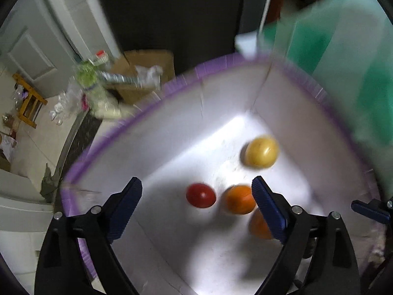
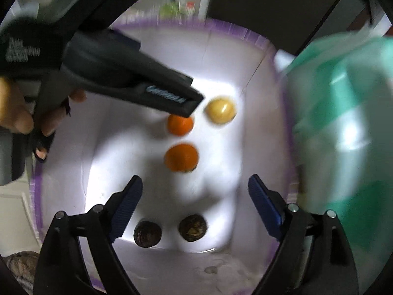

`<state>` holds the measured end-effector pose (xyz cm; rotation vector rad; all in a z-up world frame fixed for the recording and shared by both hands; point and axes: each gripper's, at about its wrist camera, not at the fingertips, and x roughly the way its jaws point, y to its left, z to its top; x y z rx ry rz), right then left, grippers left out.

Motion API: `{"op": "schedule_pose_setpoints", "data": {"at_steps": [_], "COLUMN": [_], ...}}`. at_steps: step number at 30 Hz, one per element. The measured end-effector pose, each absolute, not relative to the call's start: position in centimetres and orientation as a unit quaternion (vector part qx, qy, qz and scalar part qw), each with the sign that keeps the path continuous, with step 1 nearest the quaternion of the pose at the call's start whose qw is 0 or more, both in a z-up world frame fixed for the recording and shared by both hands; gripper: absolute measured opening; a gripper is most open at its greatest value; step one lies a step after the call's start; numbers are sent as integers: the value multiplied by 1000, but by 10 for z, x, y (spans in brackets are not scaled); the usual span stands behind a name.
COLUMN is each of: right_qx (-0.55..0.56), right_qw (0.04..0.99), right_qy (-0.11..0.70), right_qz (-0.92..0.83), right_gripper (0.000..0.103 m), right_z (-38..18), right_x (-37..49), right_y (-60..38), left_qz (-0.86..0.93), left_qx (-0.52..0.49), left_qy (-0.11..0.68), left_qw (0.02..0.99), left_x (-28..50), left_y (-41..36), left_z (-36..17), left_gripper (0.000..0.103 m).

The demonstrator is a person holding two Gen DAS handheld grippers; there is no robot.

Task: Organize fruits
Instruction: 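Move both open tools back over the fruit cluster on the tablecloth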

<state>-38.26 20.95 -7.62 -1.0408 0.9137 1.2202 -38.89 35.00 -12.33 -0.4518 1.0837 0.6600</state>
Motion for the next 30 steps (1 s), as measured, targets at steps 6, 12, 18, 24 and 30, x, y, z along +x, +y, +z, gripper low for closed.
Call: {"op": "schedule_pose_setpoints", "data": {"at_steps": [6,12,18,24,30], "right_qx": [-408,-368,-297,-251,-236], "right_qw": [677,746,811,859,887], "right_qy": [280,252,262,277,287], "right_qz": [545,495,430,350,273], "right_gripper": [96,96,98,98,99], "right_z": [14,73,104,107,107], "right_x": [-391,-356,-300,-246,-195], "right_y": [176,142,73,4,-57], "left_qz": [364,336,269,182,114], "left_qx": [-159,-126,-53,6,22], "left_qy": [359,280,266,291,327], "left_qw": [844,890,924,939,938], "left_x": [-422,-409,-357,-288,-208], "left_y": [335,305,233,145,95], "left_z": [-17,63,94,92,77], "left_gripper": [88,88,88,89,89]}}
